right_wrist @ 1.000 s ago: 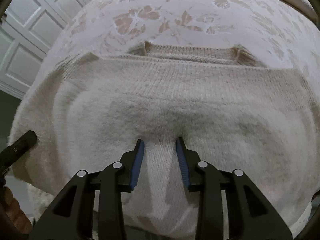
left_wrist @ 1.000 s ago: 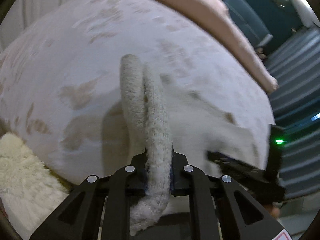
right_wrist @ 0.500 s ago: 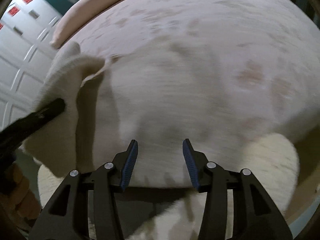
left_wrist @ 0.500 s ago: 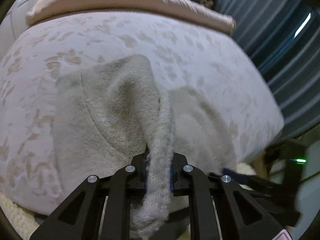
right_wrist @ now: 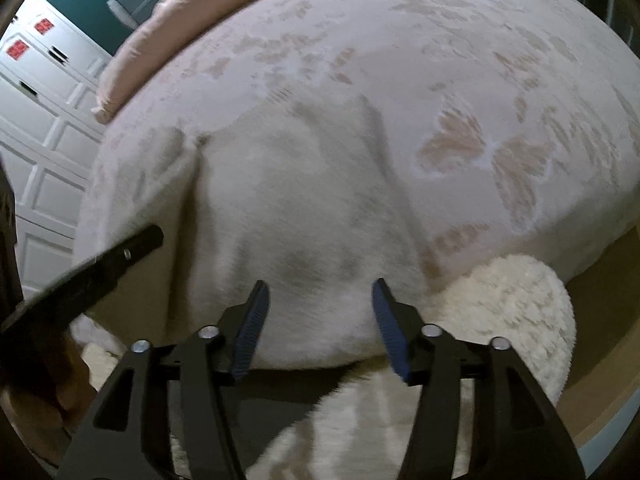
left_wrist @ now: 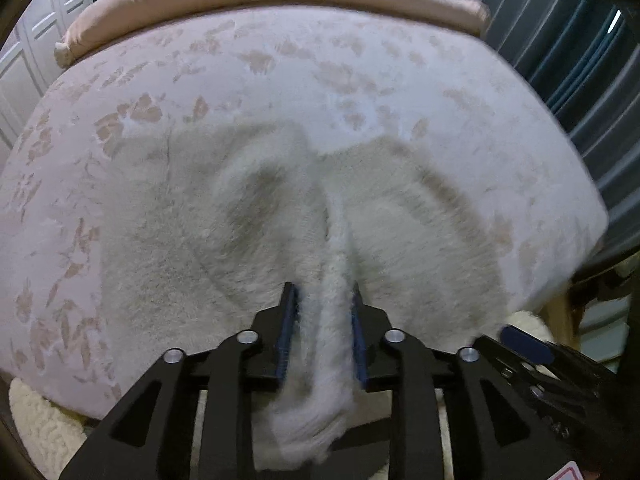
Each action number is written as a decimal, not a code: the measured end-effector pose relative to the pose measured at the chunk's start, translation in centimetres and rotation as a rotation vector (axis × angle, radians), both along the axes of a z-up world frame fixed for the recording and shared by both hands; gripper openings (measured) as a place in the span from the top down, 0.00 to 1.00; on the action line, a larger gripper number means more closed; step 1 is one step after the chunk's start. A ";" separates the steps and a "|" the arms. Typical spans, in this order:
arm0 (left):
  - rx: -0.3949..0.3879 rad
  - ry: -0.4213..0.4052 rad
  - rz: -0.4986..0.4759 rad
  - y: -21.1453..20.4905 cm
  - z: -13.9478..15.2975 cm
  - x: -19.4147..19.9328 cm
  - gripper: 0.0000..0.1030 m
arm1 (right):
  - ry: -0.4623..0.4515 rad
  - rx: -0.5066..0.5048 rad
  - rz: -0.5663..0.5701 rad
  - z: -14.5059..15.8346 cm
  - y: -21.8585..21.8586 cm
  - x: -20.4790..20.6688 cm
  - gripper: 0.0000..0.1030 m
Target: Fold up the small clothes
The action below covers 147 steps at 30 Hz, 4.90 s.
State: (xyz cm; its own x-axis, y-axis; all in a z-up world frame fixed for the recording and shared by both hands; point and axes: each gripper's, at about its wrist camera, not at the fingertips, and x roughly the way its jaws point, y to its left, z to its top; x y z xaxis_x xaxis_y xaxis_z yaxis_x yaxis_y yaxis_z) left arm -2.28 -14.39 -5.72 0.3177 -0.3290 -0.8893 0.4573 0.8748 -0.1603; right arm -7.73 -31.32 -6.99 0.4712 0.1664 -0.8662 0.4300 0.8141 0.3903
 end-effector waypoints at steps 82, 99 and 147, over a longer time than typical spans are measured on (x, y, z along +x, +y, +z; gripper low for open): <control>0.049 0.013 0.205 10.3 0.3 -1.8 0.28 | -0.266 0.044 0.187 8.3 4.2 4.1 0.75; 0.007 0.036 0.189 9.5 0.3 -1.1 0.28 | -0.079 -0.033 0.145 2.2 3.8 1.8 0.62; 0.094 -0.028 0.397 14.2 1.4 -0.2 0.26 | -0.016 0.009 0.414 -0.1 11.7 6.2 0.92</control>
